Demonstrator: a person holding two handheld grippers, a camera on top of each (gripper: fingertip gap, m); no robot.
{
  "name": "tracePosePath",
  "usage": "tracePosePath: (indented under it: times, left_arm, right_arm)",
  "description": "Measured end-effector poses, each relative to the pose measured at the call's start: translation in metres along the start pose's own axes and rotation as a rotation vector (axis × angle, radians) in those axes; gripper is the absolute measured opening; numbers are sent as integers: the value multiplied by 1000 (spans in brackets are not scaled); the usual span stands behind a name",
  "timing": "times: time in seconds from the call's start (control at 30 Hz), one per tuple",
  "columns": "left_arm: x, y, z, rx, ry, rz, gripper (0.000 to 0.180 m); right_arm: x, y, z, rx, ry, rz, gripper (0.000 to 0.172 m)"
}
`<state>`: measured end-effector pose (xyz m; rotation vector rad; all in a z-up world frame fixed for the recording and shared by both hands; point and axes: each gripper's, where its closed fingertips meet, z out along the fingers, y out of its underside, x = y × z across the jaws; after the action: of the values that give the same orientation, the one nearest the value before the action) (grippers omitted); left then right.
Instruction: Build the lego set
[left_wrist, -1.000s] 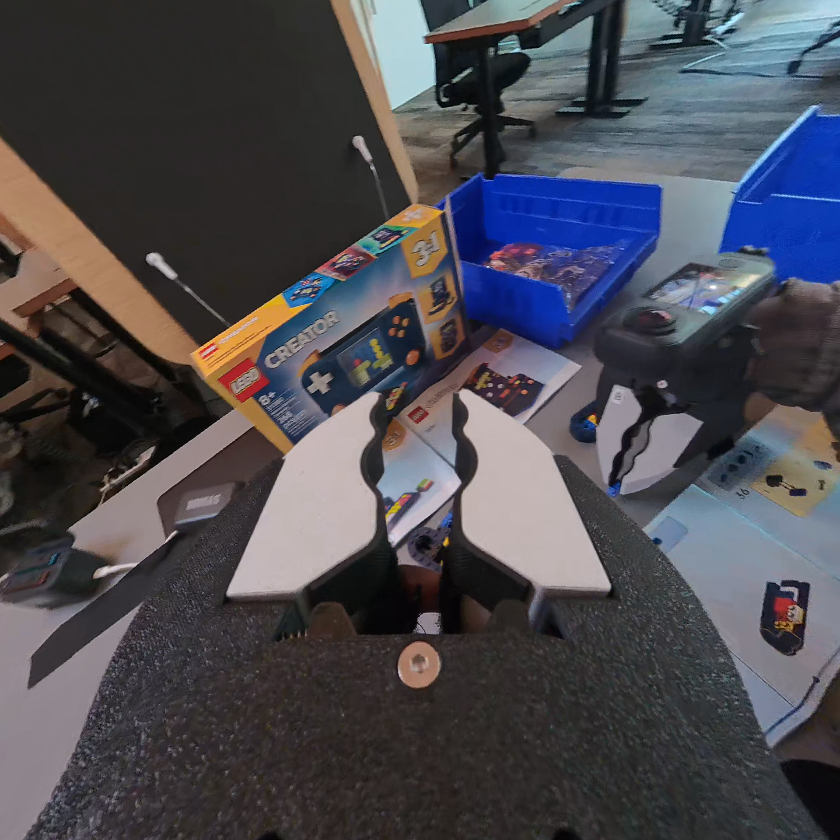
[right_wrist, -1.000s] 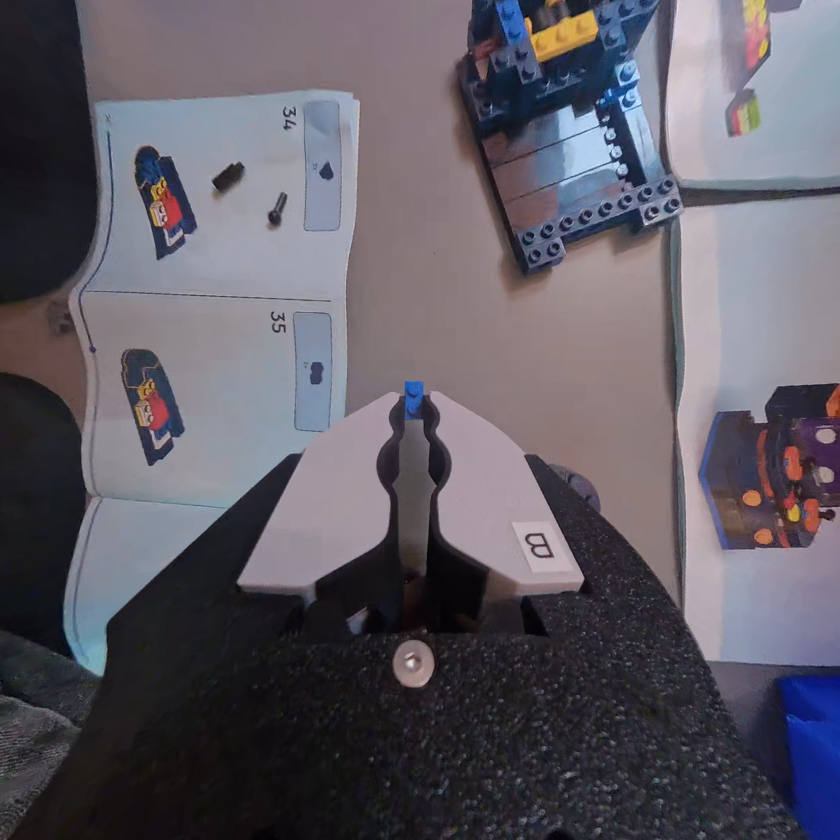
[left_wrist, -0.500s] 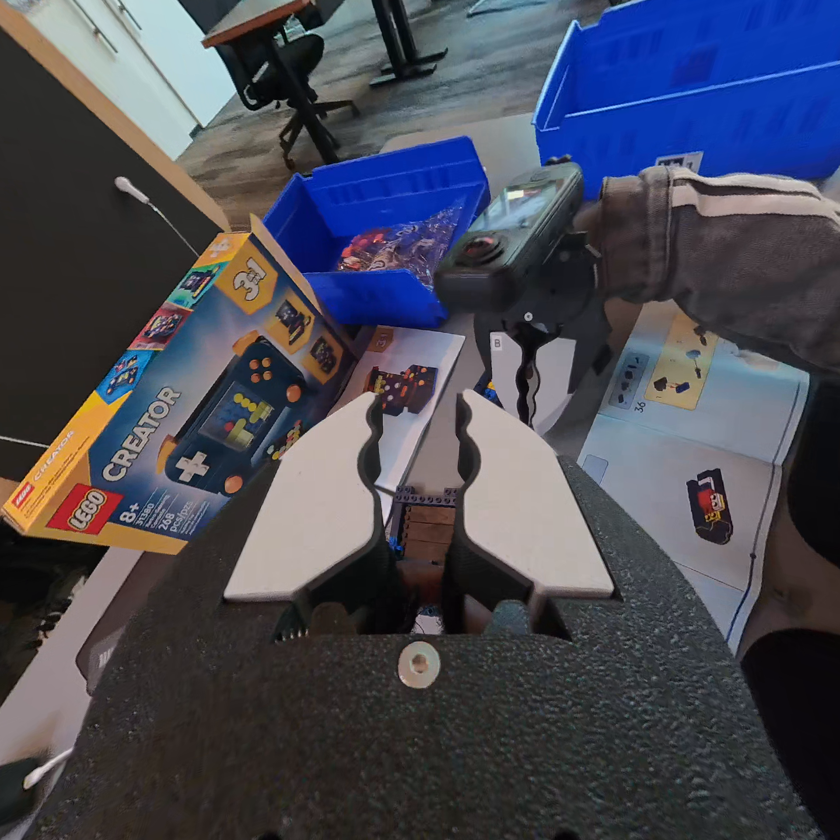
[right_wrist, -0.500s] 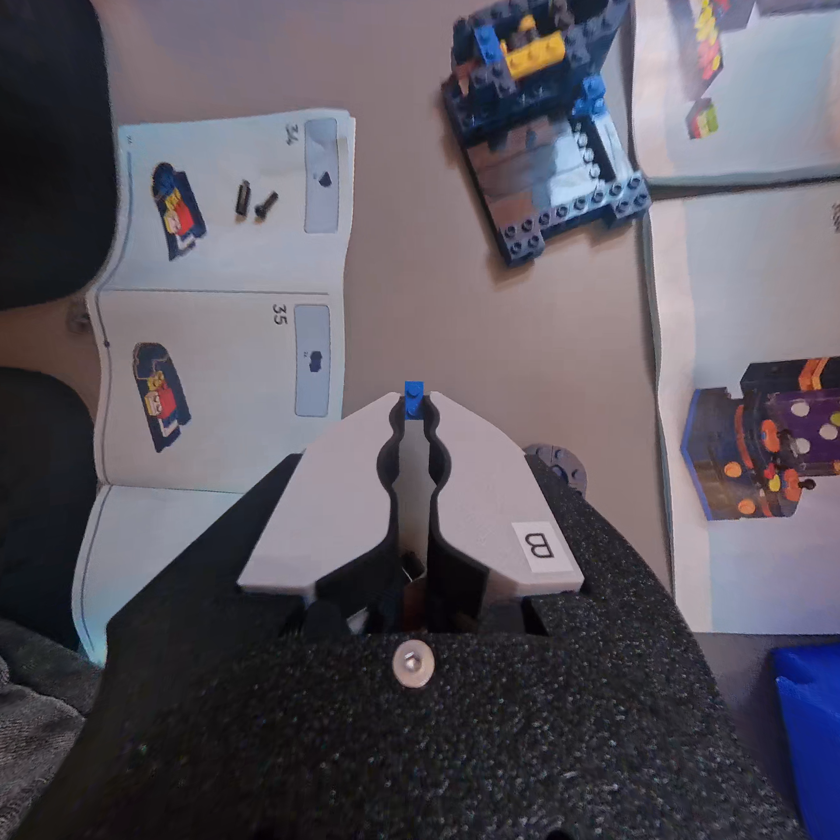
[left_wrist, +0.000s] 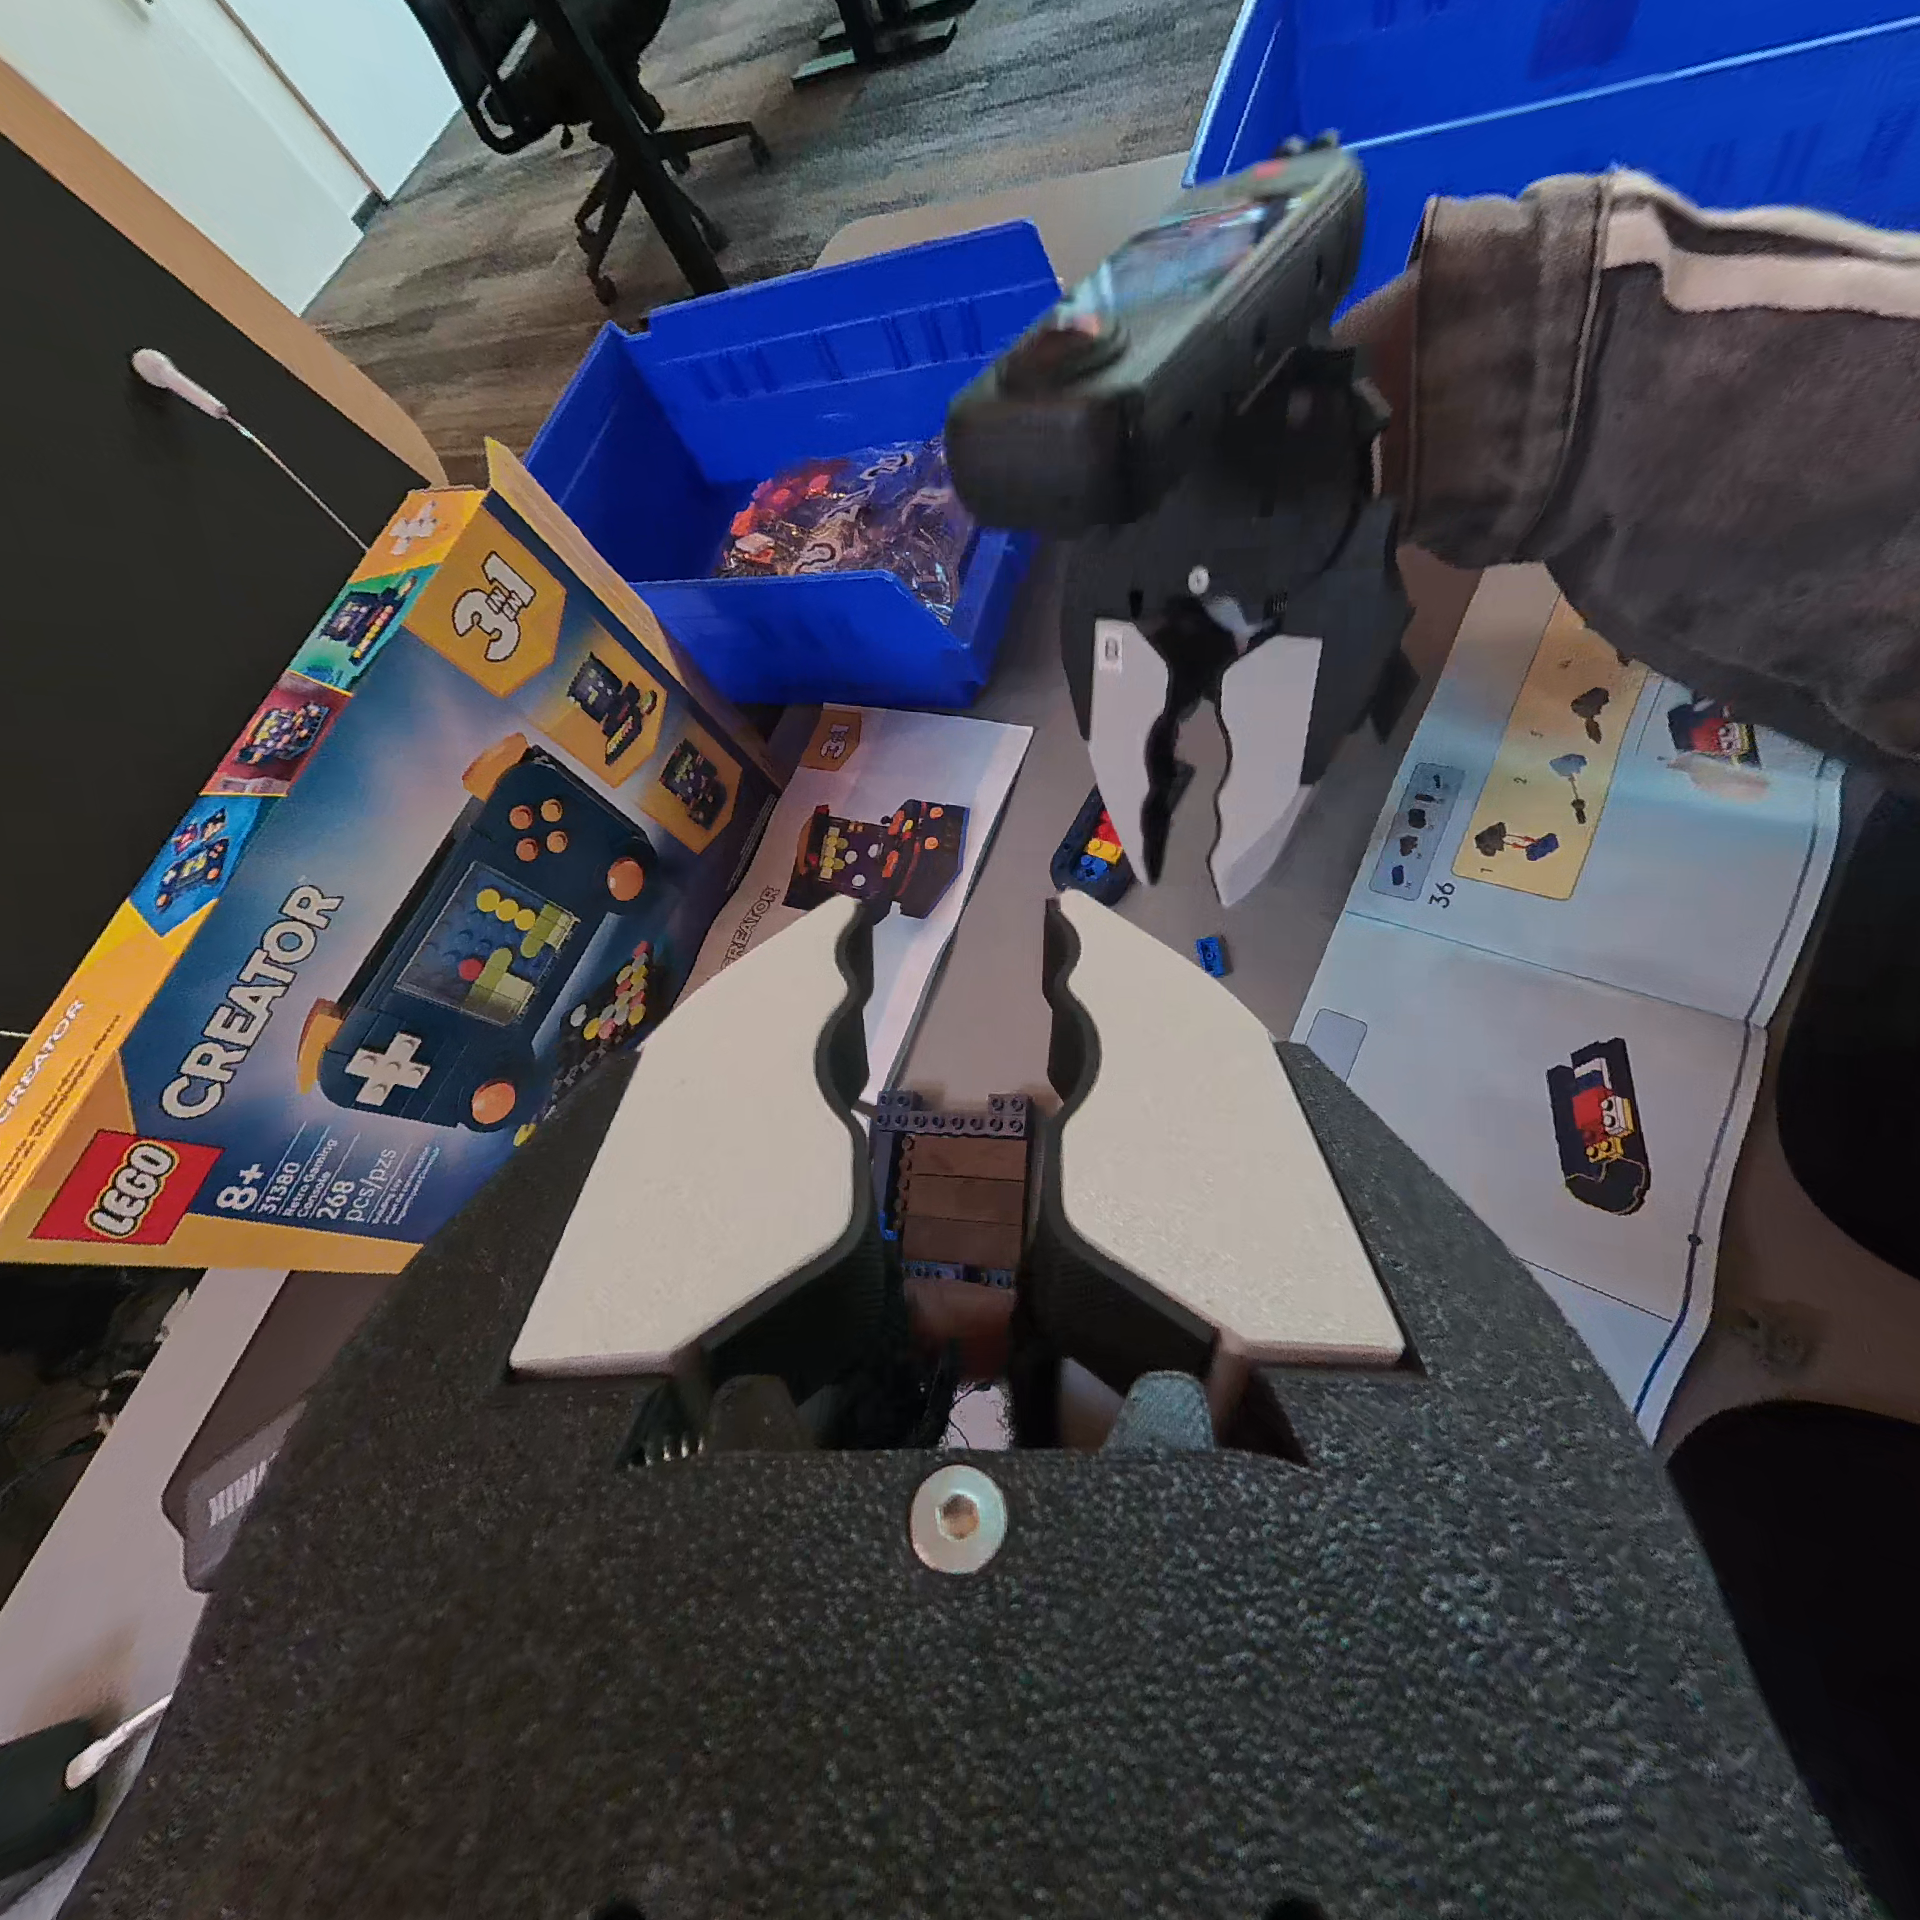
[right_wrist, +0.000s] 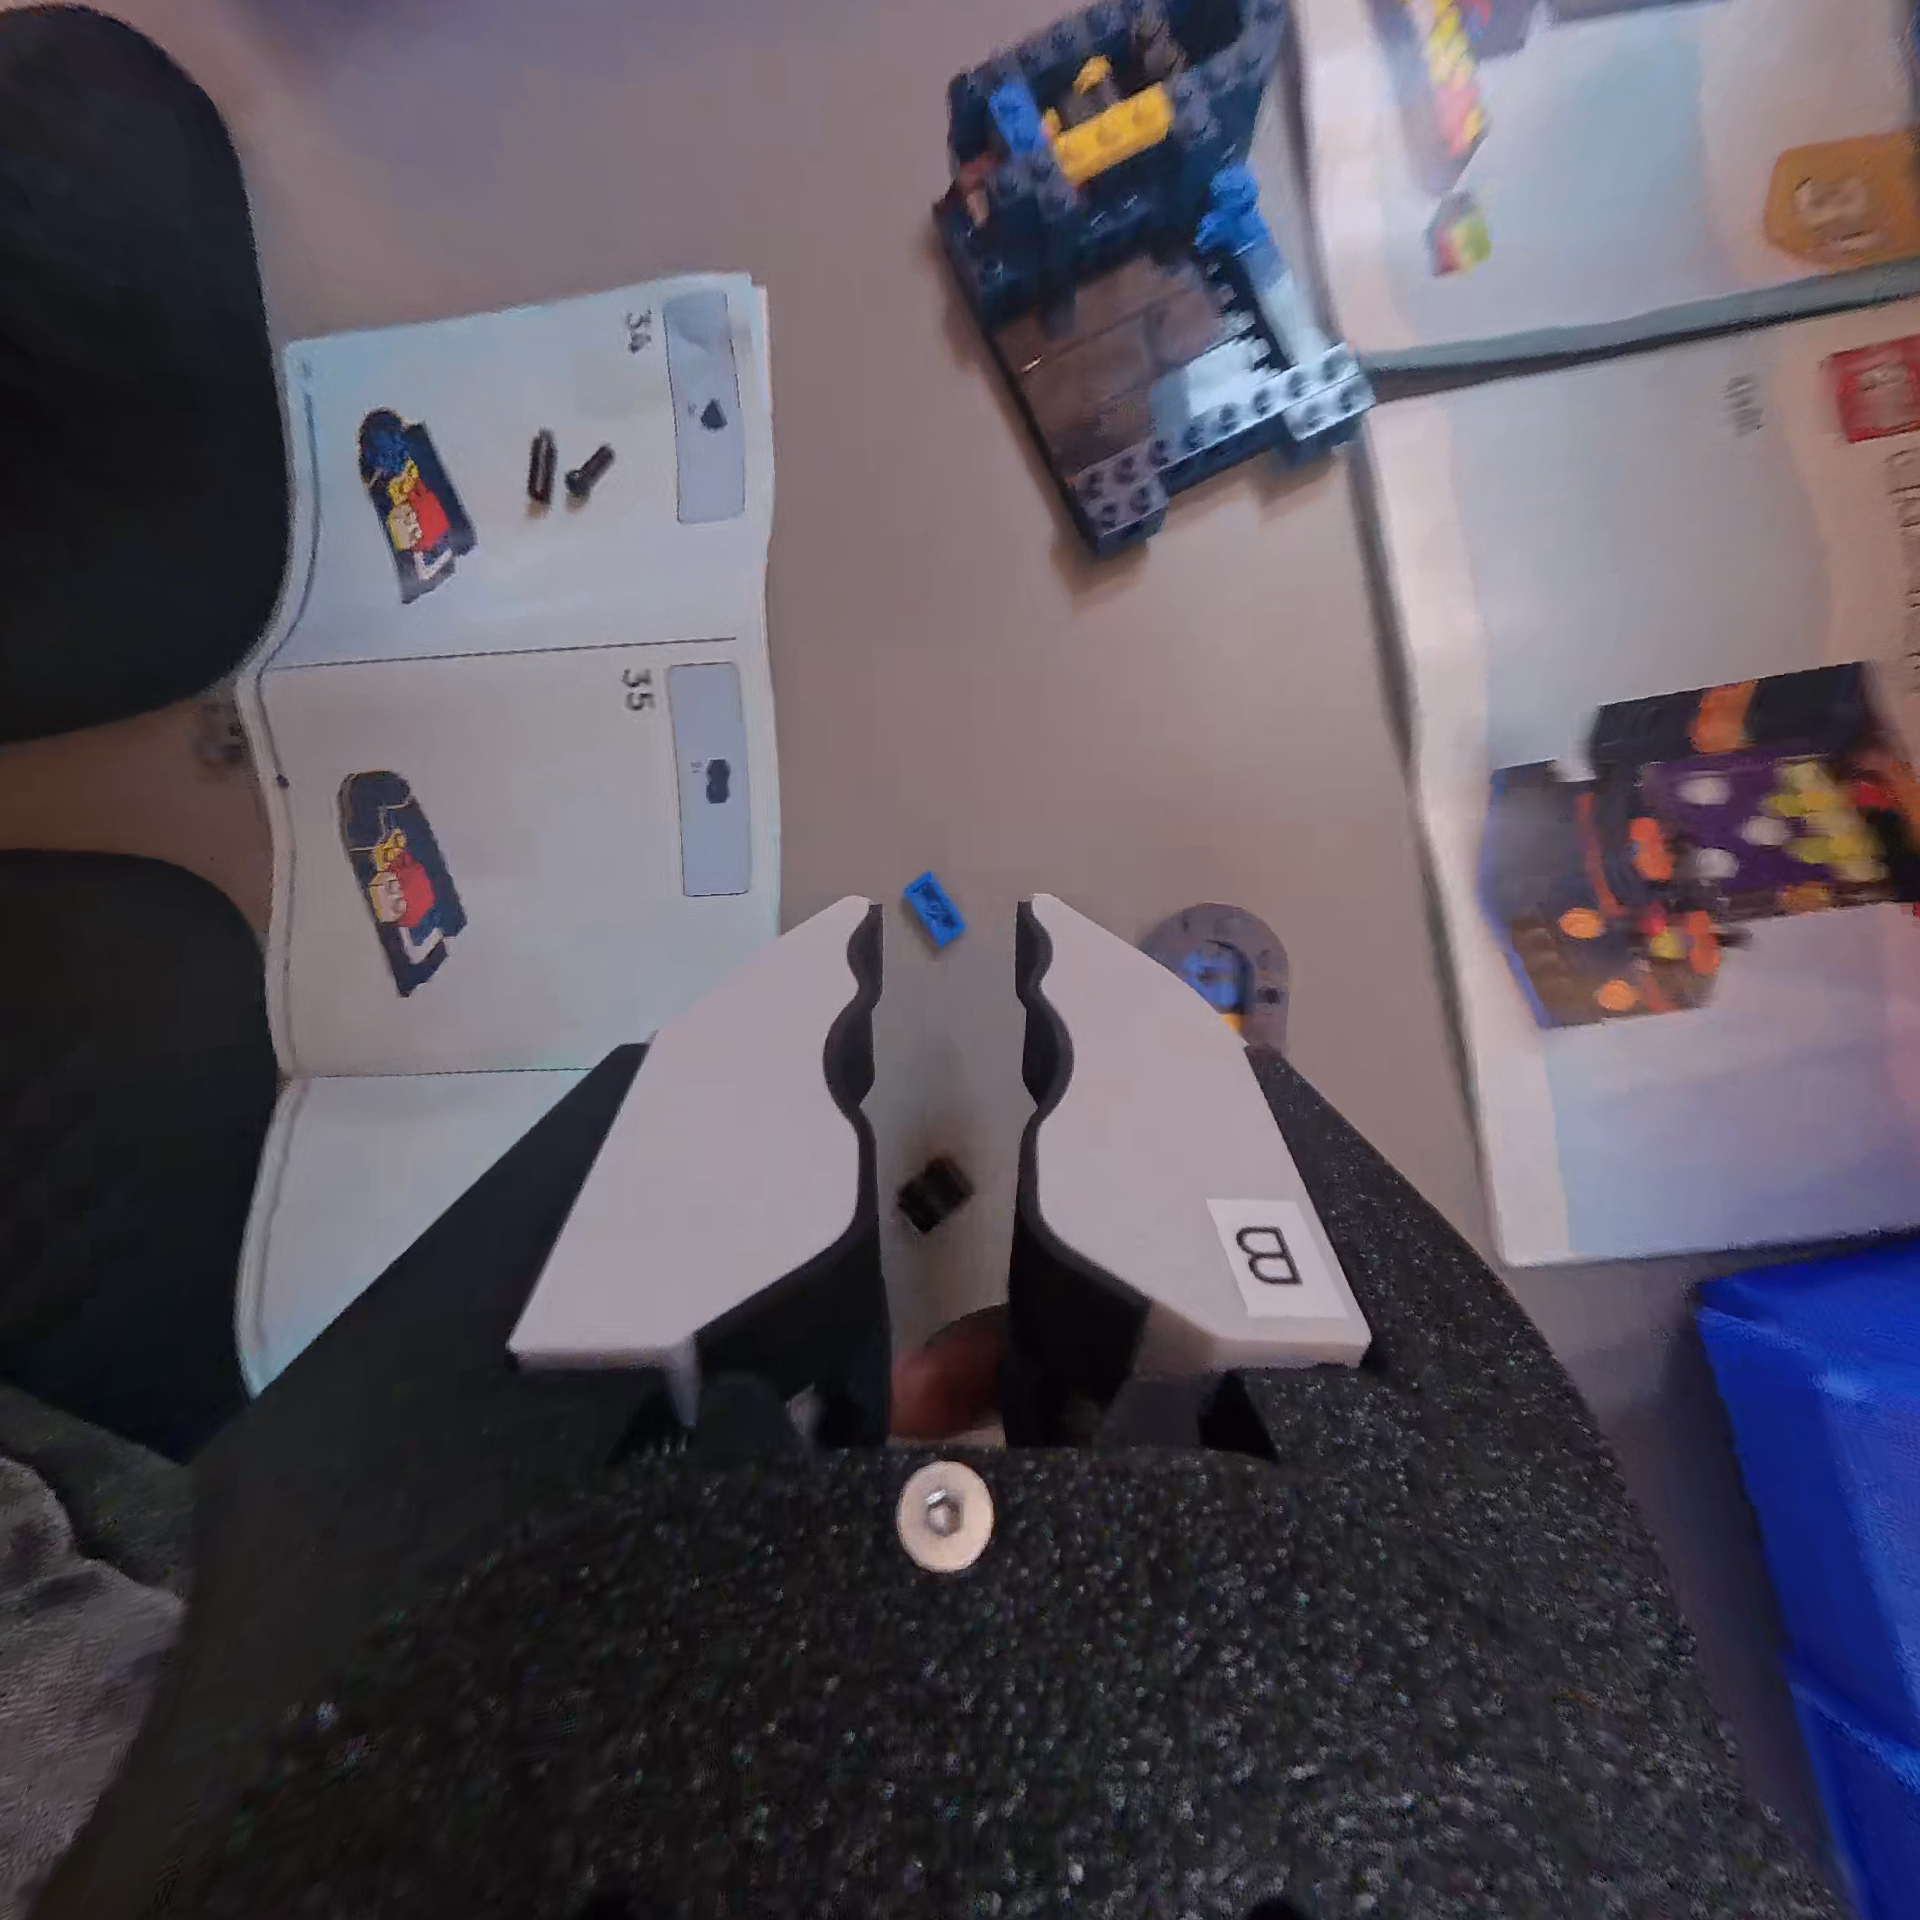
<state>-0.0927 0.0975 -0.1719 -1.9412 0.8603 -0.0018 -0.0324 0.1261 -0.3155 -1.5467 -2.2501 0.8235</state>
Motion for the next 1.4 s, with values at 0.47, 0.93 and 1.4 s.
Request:
tracePosePath:
  times: [0.47,0.93,1.4]
  left_arm:
    - [-1,-23,15,108,-5,-65,77]
    - [6,-93,-19,575,107,-218,139]
    - [13,-71,2,403,116,-184,111]
  right_arm:
    - [17,-99,-139,727,416,-35,62]
    - [-56,-158,-137,961,56,-170,141]
    - [-62,-173,-111,914,15,-192,124]
